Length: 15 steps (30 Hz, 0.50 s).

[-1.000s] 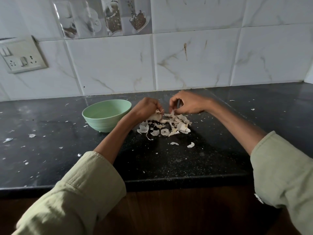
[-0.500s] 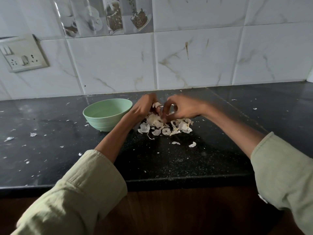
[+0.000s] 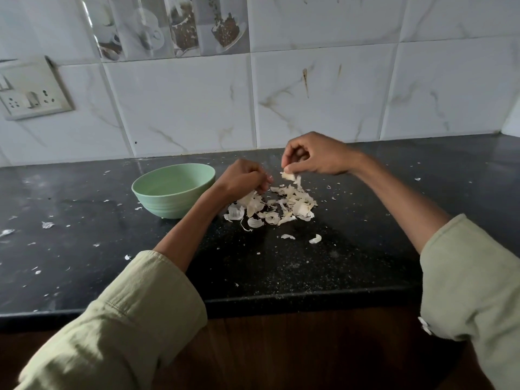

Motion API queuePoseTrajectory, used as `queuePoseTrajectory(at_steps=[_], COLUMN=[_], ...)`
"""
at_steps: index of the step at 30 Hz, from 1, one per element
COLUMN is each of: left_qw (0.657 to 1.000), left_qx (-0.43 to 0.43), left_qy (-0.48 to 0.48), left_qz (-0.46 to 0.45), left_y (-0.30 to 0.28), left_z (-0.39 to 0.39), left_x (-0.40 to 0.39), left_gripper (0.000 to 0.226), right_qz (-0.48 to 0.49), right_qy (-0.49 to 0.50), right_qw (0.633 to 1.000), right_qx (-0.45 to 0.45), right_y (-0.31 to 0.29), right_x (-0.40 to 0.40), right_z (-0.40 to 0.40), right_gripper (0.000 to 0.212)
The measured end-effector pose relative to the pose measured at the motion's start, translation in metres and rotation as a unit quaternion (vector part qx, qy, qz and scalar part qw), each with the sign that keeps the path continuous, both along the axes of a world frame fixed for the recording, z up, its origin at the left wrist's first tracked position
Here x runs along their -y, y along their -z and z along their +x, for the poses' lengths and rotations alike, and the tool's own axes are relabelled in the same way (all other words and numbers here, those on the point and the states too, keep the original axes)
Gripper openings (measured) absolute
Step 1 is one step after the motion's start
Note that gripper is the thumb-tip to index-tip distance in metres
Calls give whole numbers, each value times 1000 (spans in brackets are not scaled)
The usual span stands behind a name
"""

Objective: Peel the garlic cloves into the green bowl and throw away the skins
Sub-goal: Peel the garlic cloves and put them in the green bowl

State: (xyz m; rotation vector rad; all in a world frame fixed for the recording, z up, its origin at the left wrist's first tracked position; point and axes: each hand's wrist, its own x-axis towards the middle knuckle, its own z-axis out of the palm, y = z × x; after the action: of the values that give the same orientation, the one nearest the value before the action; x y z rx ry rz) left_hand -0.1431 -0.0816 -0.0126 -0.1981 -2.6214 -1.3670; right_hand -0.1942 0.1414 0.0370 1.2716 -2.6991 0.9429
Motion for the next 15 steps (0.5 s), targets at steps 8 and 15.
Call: queuePoseTrajectory(at_steps=[8, 15], left_qw=[993, 970], left_qx=[-39, -62], left_qy=[63, 84], left_qz=[-91, -219], left_y=[0, 7], left_z=[11, 4], left_x=[-12, -15], left_gripper=[34, 57], right_qz=[56, 172], right_qy=[-14, 26], right_qw=[984, 961], right_qx=[167, 216], right_y=[-26, -18], right_x=[-44, -48], right_z=[5, 3], right_gripper=[16, 14])
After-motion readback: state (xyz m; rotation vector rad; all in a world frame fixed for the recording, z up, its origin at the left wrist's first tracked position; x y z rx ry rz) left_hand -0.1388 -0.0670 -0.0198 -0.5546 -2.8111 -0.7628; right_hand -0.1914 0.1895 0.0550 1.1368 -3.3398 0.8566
